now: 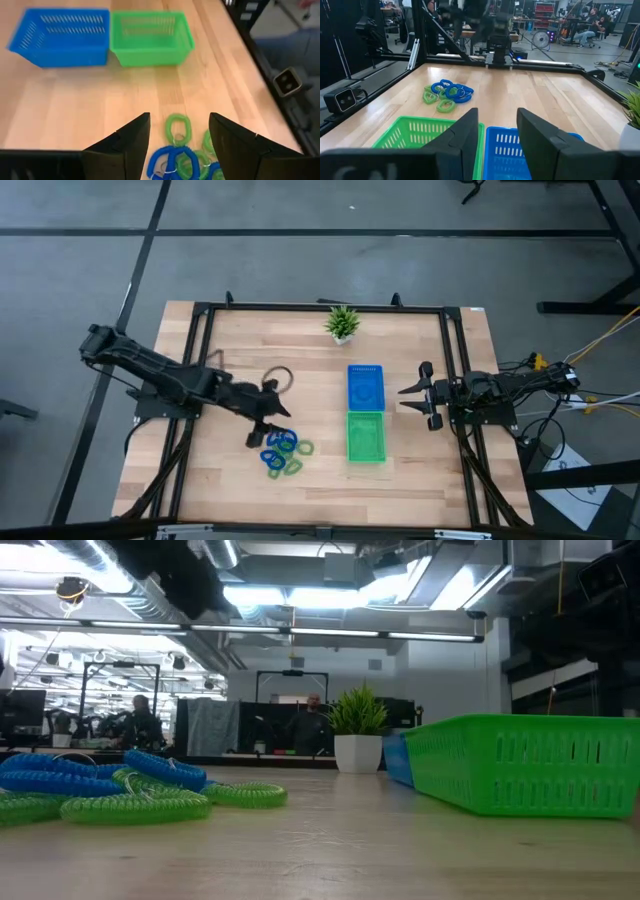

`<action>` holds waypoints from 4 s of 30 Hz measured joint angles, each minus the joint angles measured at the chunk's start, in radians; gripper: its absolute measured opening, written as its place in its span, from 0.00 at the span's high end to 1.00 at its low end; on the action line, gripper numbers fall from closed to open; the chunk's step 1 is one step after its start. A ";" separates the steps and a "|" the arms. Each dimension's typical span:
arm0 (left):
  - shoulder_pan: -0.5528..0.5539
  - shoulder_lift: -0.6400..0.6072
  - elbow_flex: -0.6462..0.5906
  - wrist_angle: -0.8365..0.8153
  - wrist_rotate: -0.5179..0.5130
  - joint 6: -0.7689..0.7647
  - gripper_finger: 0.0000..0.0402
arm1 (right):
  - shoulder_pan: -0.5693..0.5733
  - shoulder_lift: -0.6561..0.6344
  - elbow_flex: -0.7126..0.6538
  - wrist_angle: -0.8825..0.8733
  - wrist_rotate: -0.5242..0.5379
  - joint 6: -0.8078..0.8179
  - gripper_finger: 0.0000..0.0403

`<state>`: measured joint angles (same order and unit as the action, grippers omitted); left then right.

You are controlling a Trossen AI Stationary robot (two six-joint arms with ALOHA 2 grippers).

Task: Sort spring keychains
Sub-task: Put the blue spring keychain into the blue bin

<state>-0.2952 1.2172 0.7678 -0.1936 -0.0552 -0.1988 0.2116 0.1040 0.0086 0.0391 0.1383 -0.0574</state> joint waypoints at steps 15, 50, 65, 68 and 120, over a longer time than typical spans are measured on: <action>-0.065 0.396 0.181 -0.186 -0.006 -0.028 0.51 | 0.000 0.000 0.000 0.000 0.000 0.000 0.66; -0.084 0.515 0.270 -0.318 -0.042 -0.211 0.64 | 0.000 0.000 0.000 0.000 0.000 0.000 0.66; -0.083 0.551 0.271 -0.318 -0.087 -0.207 0.65 | 0.000 0.000 0.000 0.000 0.000 0.000 0.66; -0.083 0.551 0.271 -0.319 -0.088 -0.207 0.65 | 0.000 0.000 0.000 0.000 0.000 0.000 0.66; 0.020 0.442 0.552 -0.353 -0.509 0.345 0.98 | 0.000 0.000 0.000 0.000 0.000 0.000 0.66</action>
<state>-0.2755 1.6596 1.3203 -0.5468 -0.5645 0.1462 0.2119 0.1040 0.0086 0.0391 0.1383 -0.0574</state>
